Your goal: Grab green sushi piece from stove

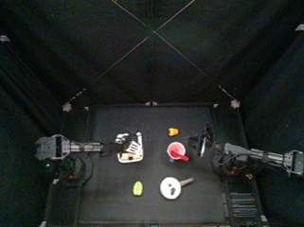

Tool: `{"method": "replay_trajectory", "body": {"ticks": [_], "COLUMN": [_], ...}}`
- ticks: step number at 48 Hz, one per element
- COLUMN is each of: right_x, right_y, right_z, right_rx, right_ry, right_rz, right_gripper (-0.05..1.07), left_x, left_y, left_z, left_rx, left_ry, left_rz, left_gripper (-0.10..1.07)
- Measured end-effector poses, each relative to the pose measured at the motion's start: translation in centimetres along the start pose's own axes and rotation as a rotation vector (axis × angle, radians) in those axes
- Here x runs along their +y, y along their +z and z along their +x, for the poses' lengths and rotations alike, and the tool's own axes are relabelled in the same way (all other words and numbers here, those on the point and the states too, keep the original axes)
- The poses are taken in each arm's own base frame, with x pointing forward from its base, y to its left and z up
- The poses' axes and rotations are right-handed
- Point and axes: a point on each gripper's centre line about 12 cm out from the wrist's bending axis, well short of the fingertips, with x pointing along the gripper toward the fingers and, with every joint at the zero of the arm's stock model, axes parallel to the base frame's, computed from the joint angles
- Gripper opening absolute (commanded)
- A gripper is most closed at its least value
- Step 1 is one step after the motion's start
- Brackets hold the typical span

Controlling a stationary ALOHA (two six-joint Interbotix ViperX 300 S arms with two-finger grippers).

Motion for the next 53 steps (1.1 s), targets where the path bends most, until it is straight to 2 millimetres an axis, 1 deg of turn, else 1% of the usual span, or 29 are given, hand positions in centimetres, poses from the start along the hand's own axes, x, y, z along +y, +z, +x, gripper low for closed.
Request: {"method": "replay_trajectory", "body": {"ticks": [15,26,32,45,53], "right_x": [0.0,0.0,0.0,0.0,0.0], "right_y": [0.0,0.0,0.0,0.0,0.0], "right_z": [0.0,0.0,0.0,0.0,0.0], "right_rx": [0.000,0.000,0.000,0.000,0.000], "right_ry": [0.000,0.000,-0.001,-0.001,0.000], "right_rz": [0.000,0.000,0.000,0.000,0.000], "right_gripper": [0.71,0.71,0.71,0.71,0.71], "left_x": [0.1,0.4,0.5,0.5,0.5], "left_y": [0.3,0.2,0.2,0.2,0.3], "left_z": [1.1,2.3,2.5,2.6,2.3], "left_rx": [0.009,0.032,0.035,0.034,0.025], "left_ry": [-0.007,0.018,0.026,0.028,0.022], "left_rz": [-0.018,-0.031,-0.031,-0.027,-0.019], "left_gripper": [1.00,0.97,0.91,0.74,0.68]}}
